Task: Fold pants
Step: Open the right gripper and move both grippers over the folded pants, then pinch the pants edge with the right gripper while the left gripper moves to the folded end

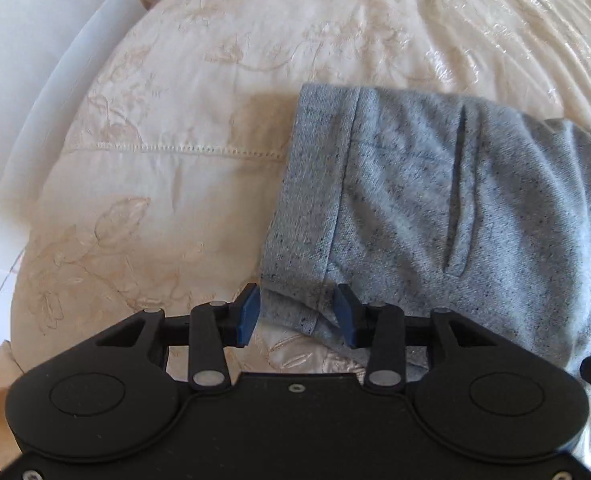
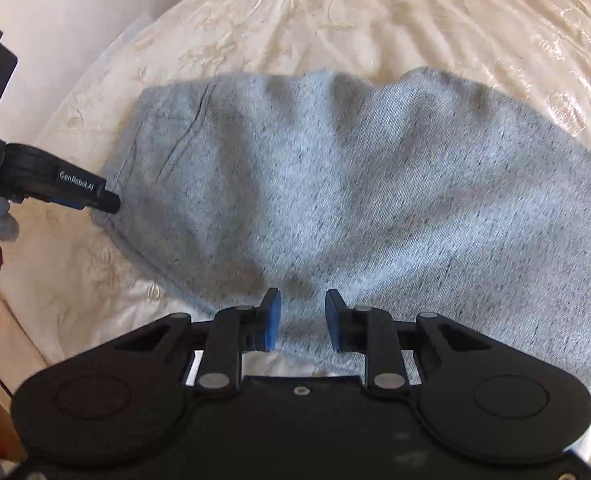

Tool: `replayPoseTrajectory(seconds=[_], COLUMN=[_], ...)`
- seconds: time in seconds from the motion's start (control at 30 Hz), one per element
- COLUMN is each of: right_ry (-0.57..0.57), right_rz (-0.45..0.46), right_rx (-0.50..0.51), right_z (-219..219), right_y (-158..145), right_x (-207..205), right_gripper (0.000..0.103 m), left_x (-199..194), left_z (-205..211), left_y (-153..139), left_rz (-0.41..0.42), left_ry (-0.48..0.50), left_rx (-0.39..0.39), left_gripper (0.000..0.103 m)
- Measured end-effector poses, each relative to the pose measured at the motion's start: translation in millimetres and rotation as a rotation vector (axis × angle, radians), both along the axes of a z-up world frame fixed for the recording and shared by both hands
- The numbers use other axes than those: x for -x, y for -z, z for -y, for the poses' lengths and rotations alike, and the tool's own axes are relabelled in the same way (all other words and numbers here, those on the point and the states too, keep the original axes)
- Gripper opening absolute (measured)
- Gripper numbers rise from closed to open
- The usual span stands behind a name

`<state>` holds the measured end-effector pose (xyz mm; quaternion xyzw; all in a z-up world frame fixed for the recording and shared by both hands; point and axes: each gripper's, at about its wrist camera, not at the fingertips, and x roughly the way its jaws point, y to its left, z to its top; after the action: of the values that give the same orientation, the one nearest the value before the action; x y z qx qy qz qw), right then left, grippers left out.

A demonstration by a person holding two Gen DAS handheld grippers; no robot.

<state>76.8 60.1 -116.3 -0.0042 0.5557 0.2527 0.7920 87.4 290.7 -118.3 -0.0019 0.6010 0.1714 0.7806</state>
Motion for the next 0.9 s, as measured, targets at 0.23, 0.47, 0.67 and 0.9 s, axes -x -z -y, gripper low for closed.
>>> replayPoseTrajectory(seconds=[0.23,0.47,0.67,0.9], right_ry=[-0.032,0.033,0.064,0.028], right_rz=[-0.121,-0.100,0.003,0.036], right_rx=[0.049,-0.003,-0.074,-0.088], right_z=[-7.1,36.9,70.5,66.1], right_y=[23.8,-11.4,-37.6,-27.7], right_x=[-6.2,-9.9,-75.5,-172.9], right_gripper=[0.028,0.028,0.031,0.034], left_x=[-22.5,-31.4,-62.4,-79.3], left_z=[39.4,35.9,50.7,62.0], left_y=[1.0,22.7,-14.4,26.7], left_rz=[0.054,-0.079,0.026,-0.073], left_ry=[0.090,0.051,-0.007,-0.005], left_rx=[0.021,0.027,0.110,0.127], left_gripper=[0.050,0.044,0.044,0.052])
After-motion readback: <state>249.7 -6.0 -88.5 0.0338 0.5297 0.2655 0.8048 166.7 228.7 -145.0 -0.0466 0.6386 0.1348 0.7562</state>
